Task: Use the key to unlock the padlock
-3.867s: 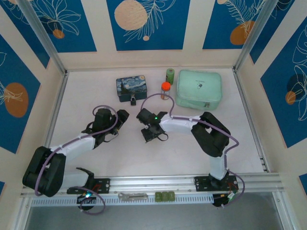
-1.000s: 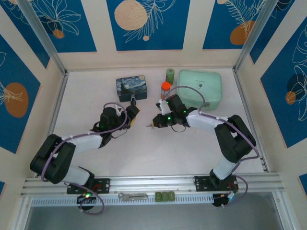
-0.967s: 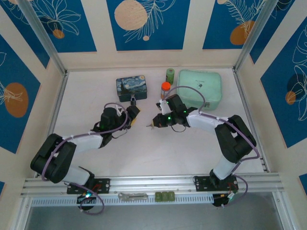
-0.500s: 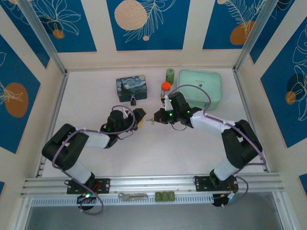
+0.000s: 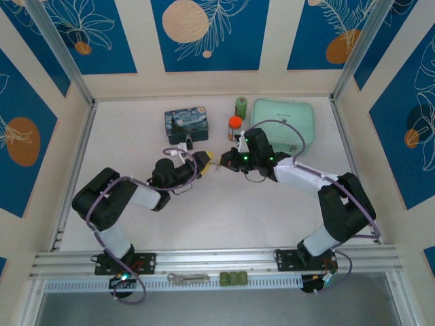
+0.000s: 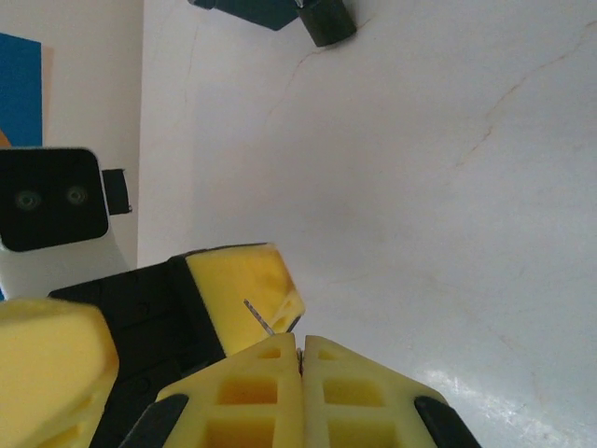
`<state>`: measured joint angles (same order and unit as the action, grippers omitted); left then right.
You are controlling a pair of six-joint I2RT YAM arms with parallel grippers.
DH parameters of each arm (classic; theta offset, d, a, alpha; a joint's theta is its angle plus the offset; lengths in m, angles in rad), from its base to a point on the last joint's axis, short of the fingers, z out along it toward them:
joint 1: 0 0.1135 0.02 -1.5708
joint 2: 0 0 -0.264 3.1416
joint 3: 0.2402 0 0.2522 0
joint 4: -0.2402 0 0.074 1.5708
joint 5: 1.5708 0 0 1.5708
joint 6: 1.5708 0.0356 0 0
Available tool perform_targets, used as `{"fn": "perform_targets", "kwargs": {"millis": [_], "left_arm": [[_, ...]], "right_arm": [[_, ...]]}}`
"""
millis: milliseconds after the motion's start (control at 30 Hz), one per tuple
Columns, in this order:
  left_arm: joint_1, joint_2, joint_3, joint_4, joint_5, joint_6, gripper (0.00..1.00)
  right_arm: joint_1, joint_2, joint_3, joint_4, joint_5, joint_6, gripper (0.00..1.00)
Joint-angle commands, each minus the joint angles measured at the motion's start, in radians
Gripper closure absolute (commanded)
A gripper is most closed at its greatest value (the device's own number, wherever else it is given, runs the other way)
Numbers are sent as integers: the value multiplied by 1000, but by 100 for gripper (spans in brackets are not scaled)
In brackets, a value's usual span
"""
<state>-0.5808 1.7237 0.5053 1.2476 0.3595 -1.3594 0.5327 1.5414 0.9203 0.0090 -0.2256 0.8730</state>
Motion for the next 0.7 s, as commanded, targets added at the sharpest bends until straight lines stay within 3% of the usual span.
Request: {"fn": "perform_targets", "kwargs": {"millis": [0, 367, 533, 667], "left_arm": [[-17, 4, 16, 69, 30, 16, 39], [-17, 0, 34, 24, 41, 64, 51], [-17, 8, 51, 21, 53, 78, 70], [-17, 6, 54, 21, 53, 80, 93]], "right_arm": [[-11, 0, -19, 25, -35, 42, 100], [-25, 28, -30, 82, -98, 77, 100], [-27, 34, -39, 98, -119, 86, 100], [-28, 29, -44, 98, -117, 86, 100]]}}
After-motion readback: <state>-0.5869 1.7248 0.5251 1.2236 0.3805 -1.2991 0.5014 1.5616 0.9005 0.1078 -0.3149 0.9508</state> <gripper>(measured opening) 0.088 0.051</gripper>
